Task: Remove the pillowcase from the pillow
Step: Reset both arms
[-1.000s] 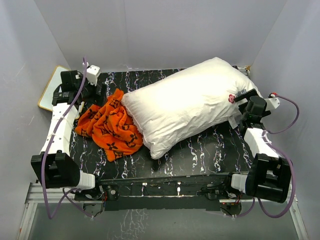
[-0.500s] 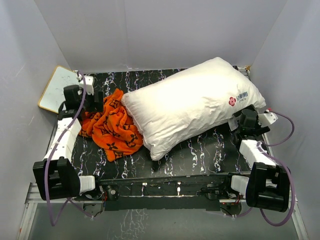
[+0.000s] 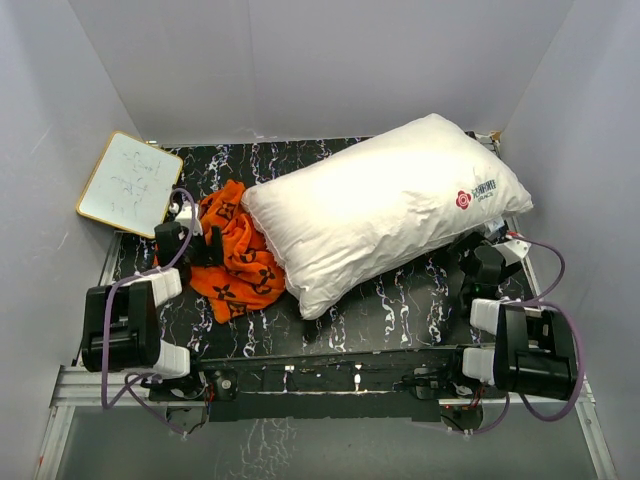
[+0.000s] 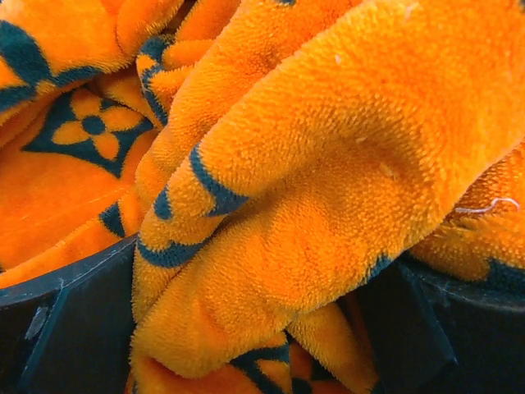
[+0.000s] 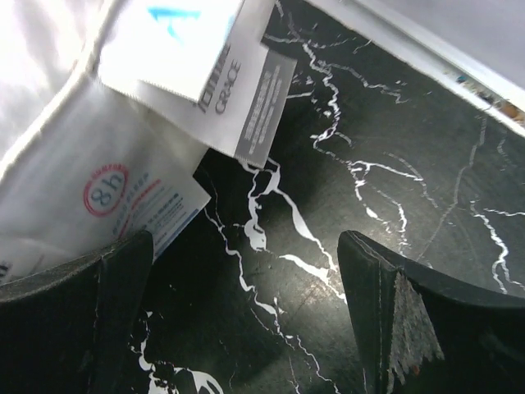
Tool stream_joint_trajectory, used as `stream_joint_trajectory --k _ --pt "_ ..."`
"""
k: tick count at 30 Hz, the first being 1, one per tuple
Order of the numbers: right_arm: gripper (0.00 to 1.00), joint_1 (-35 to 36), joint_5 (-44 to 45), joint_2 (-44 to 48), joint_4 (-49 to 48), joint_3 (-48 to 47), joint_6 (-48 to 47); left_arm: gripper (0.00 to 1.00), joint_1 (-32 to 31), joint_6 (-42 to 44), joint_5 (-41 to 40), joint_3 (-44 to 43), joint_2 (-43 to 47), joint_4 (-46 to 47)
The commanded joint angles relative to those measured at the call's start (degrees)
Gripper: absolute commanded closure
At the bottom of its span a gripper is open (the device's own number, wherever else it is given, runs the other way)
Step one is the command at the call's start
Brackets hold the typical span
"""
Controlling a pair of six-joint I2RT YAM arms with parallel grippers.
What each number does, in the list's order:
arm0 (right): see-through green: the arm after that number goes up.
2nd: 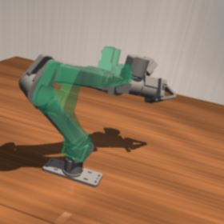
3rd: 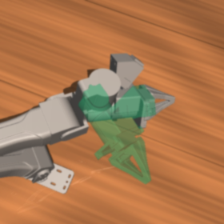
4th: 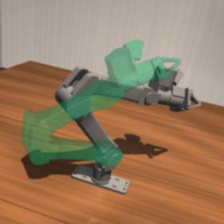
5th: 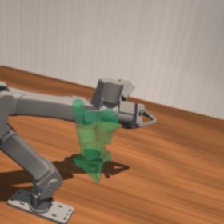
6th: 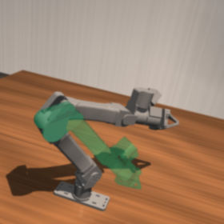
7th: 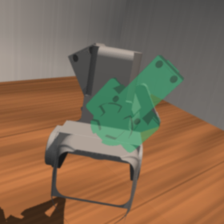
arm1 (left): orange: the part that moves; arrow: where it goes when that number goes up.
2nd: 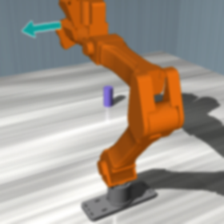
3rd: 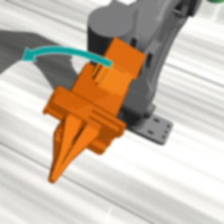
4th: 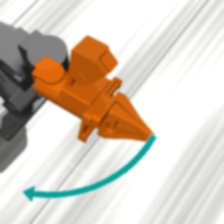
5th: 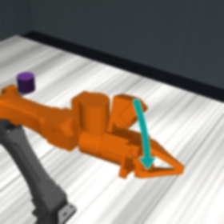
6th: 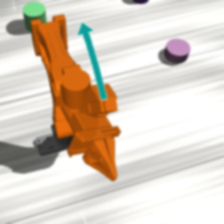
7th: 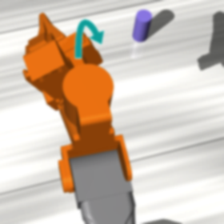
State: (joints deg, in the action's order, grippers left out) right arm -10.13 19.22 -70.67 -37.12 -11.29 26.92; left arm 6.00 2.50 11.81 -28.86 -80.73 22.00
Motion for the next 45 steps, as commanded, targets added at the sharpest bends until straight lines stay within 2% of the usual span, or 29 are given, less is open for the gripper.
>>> stream_joint_trajectory --k 1,4,6,10,12,16,18,19,21,23,25,26,27,28,29,30,33,35,37,41,45 --pt "0.02 0.36 -5.0 -4.03 -15.08 1.74 -3.31 0.03 0.15 -4.93 2.75 4.7 -2.34 17.98" --pt "0.01 0.33 -6.09 -6.6 -13.37 -1.16 -5.11 0.03 0.15 -3.5 1.73 6.9 -2.9 21.78" --pt "0.02 0.36 -6.99 -7.15 -16.82 -0.33 -7.09 0.03 0.15 -3.46 -1.18 8.94 -3.73 27.4" --pt "0.01 0.41 -9.89 -7.34 -19.18 0.17 -8.98 0.03 0.15 -4.21 -1.11 9.61 -6.92 33.08" --pt "0.02 0.46 -10.83 -7.98 -19.24 -0.35 -9.57 0.03 0.13 -4.02 -1.18 11.07 -9.39 40.95" --pt "0.02 0.88 -11.34 -7.61 -21.13 0.58 -10.48 0.03 -0.33 -3.36 -2.96 12.19 -13.52 45.1" --pt "0.01 0.99 -11.06 -6.87 -23.05 1.96 -10.61 0.03 -0.93 -4.4 -4.39 16.43 -15.76 56.19" --pt "0.02 1.23 -10.91 -6.65 -24.01 2.42 -10.93 0.03 -0.92 -4.73 -5.27 17.63 -16.19 58.88" --pt "0.02 3.16 -10.97 -7.54 -28.04 3.58 -14.08 0.03 -0.92 -4.2 -5.47 18.44 -14.19 56.8" --pt "0.02 7.91 -10.31 -11.48 -35.22 4.77 -19.55 0.03 -0.88 -4.88 -6.03 18.43 -16.08 60.67" --pt "0.02 12.84 -12.18 -19.14 -43.91 4.99 -25.69 0.03 -0.89 -4.54 -6.31 16.74 -14.11 53.83" --pt "0.01 15.31 -10.51 -22.34 -48.55 4.25 -28.71 0.03 -0.92 -5.0 -7.23 16.32 -14.95 53.9" --pt "0.02 16.57 -9.2 -21.53 -44.68 2.47 -28.29 0.03 -0.88 -5.72 -8.37 15.76 -15.74 54.93" --pt "0.02 16.03 -6.62 -19.16 -34.72 -0.09 -25.49 0.03 -0.91 -5.77 -9.07 15.0 -15.11 52.49" --pt "0.02 14.55 -7.47 -19.72 -33.24 -0.9 -24.09 0.03 -0.89 -5.35 -8.15 14.35 -14.55 49.96" --pt "0.02 13.24 -9.06 -21.56 -37.51 -0.33 -24.31 0.03 -0.92 -4.79 -6.85 14.05 -15.16 50.13" --pt "0.02 13.03 -8.97 -19.41 -31.89 -1.14 -23.27 0.03 -0.99 -4.36 -6.11 13.7 -14.96 49.36" --pt "0.02 13.08 -8.98 -20.69 -37.39 0.17 -24.21 0.03 -0.99 -4.49 -6.12 14.14 -15.58 51.35" --pt "0.01 13.03 -8.58 -19.52 -33.11 -0.66 -23.7 0.03 -0.98 -4.36 -6.1 13.84 -15.1 49.76" --pt "0.02 13.07 -8.93 -20.57 -36.96 -0.02 -24.14 0.03 -0.98 -4.4 -6.06 13.77 -15.26 49.97" --pt "0.02 13.04 -8.72 -20.2 -35.63 -0.24 -24.01 0.03 -0.99 -4.31 -5.84 13.83 -15.33 50.2"
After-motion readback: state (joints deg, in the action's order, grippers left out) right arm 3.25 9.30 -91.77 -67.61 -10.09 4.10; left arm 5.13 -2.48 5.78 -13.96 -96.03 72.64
